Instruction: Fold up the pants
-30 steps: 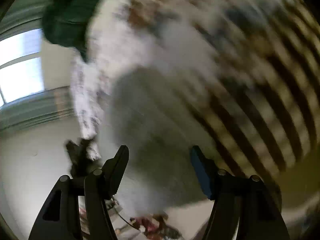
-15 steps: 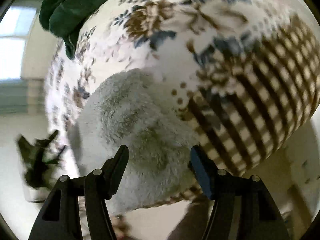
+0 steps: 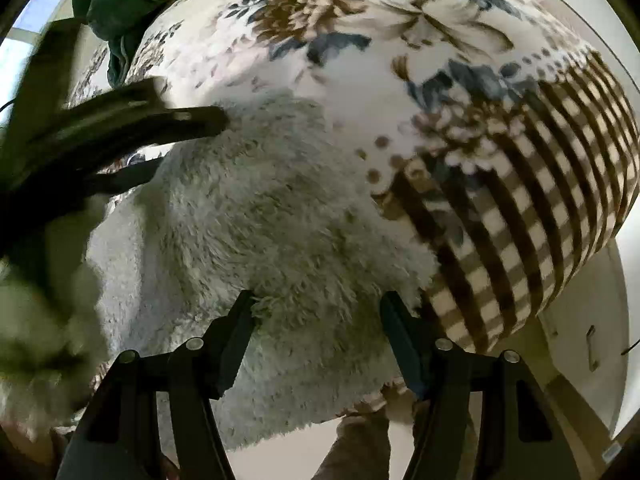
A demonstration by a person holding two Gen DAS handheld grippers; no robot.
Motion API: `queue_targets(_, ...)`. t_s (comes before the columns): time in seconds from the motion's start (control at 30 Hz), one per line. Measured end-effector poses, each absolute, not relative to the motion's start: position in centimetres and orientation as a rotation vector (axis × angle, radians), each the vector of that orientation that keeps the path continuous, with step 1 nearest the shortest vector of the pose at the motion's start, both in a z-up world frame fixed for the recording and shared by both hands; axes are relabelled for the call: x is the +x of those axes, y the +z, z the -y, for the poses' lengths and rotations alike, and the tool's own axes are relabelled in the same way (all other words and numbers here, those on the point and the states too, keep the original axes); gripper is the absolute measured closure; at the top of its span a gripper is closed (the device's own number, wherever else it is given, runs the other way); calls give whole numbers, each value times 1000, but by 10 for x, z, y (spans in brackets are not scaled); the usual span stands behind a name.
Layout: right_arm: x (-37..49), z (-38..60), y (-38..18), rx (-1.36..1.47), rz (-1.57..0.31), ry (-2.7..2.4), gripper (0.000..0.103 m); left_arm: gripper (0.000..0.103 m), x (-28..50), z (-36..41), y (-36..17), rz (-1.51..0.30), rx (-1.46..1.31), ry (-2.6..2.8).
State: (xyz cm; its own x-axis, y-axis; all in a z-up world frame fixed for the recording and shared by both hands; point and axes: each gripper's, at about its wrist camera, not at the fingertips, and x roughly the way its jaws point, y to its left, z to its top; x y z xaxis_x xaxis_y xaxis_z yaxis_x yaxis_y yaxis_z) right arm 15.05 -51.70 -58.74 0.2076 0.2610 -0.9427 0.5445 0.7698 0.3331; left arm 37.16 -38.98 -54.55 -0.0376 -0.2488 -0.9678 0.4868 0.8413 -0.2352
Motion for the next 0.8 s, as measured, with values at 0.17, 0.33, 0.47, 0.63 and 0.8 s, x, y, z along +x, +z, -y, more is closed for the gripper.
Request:
queue_targets(0.17, 125, 526, -602, 728, -1451, -249, 36, 10, 393, 379, -570, -1562, 101, -531)
queue_targets(0.33, 95, 532, -617, 756, -1541, -208, 36, 10, 393, 375, -572, -1571, 76, -535)
queue_targets(0.47, 95, 534, -615, 725, -1571, -185, 35, 10, 392, 372, -571, -1572, 66, -531)
queue_targets(0.63, 97, 568, -607, 1020, -1332, -171, 35, 10, 390, 368, -565, -1553, 61, -534)
queue_targets(0.8, 76, 584, -662, 1486, -1207, -169, 94, 10, 391, 365, -569, -1559, 37, -529)
